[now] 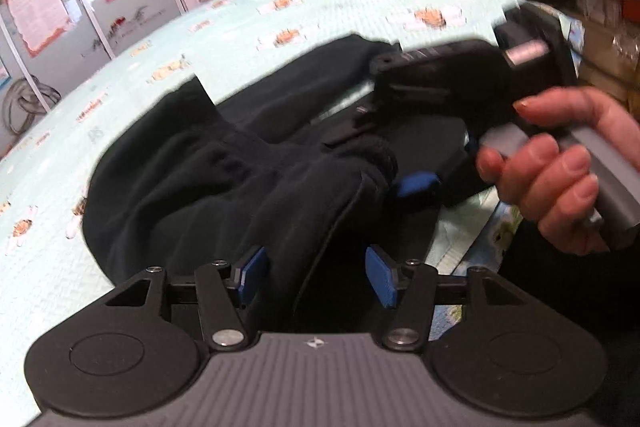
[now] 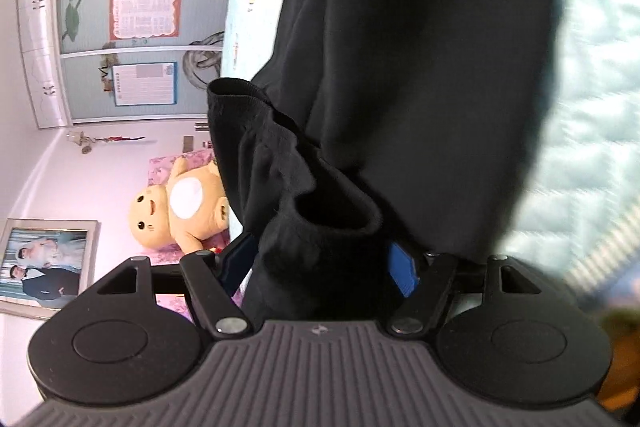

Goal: Fold clothes

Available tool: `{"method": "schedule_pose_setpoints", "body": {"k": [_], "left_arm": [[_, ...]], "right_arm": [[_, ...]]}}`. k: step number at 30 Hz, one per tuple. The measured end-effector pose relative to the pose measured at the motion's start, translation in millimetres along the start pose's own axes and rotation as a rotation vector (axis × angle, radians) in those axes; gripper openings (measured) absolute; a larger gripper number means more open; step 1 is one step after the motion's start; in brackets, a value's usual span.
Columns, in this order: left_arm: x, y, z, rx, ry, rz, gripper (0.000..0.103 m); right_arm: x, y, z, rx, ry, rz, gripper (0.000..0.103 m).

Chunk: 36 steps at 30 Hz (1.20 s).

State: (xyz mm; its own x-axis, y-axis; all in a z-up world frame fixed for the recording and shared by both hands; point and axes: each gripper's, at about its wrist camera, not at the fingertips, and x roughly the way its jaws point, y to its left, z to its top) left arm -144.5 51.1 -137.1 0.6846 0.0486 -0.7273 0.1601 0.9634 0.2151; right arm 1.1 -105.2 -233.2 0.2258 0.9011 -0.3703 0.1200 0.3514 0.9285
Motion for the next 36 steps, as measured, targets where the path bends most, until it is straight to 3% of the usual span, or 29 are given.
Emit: {"method": "schedule_pose_setpoints", "body": {"k": [1,2,3,5,8,10,12,13,14,15,16,18,21,22,26,32,35,36], "left_arm": [[2,-3,-3,-0.007,0.009,-0.022,0.033],[3,-5,-5,-0.014,0.018,-0.044,0.025],[4,-8,-8,-0.022,0.023,-0.07,0.02],[0,-13,-14,-0.034,0.014,-0.112,0.019],[-6,-16,-21,-0.061,0.005,-0.145,0.019],[-11,-11,-23,-0.09,-0.003,-0.133,0.02],[-16,-4,-24,-0.118,-0.016,-0.115,0.022],[-20,0,-24,-0.129,-0.025,-0.108,0.029],[-24,3,-23,-0.14,-0.034,-0.1,0.035],[-27,7,-23,-0.152,-0.045,-0.095,0.046],[-30,10,-21,-0.163,-0.057,-0.092,0.051],[-33,11,-17,-0.168,-0.077,-0.092,0.052],[-28,5,-10,-0.134,-0.091,-0.06,0.058],[-26,3,-8,-0.12,-0.095,-0.047,0.061],[-18,-7,1,-0.064,-0.109,0.006,0.063],[-5,-21,14,0.02,-0.131,0.086,0.064],[3,-11,19,-0.033,-0.127,0.094,0.053],[4,-6,20,-0.054,-0.125,0.088,0.045]], "right_arm": [[2,5,0,-0.034,-0.009,-0.016,0.056],[-3,14,-2,-0.103,-0.039,-0.02,0.036],[-10,24,-5,-0.185,-0.079,-0.016,0.023],[-26,43,-12,-0.317,-0.137,0.021,0.017],[-39,54,-21,-0.43,-0.169,0.022,0.017],[-37,40,-19,-0.398,-0.16,-0.023,0.019],[-35,14,-13,-0.276,-0.121,-0.063,0.032],[-35,3,-11,-0.223,-0.1,-0.062,0.037],[-36,-4,-11,-0.194,-0.09,-0.05,0.052],[-37,-8,-12,-0.172,-0.085,-0.039,0.059],[-37,-7,-14,-0.176,-0.086,-0.037,0.059],[-34,-1,-17,-0.212,-0.092,-0.041,0.055],[-33,23,-27,-0.345,-0.097,-0.037,0.028],[-33,32,-32,-0.388,-0.097,-0.022,0.026],[-35,59,-42,-0.449,-0.069,0.071,0.024],[-44,79,-48,-0.497,-0.037,0.116,0.024],[-49,77,-49,-0.501,-0.031,0.114,0.024],[-50,76,-49,-0.498,-0.03,0.113,0.024]]}}
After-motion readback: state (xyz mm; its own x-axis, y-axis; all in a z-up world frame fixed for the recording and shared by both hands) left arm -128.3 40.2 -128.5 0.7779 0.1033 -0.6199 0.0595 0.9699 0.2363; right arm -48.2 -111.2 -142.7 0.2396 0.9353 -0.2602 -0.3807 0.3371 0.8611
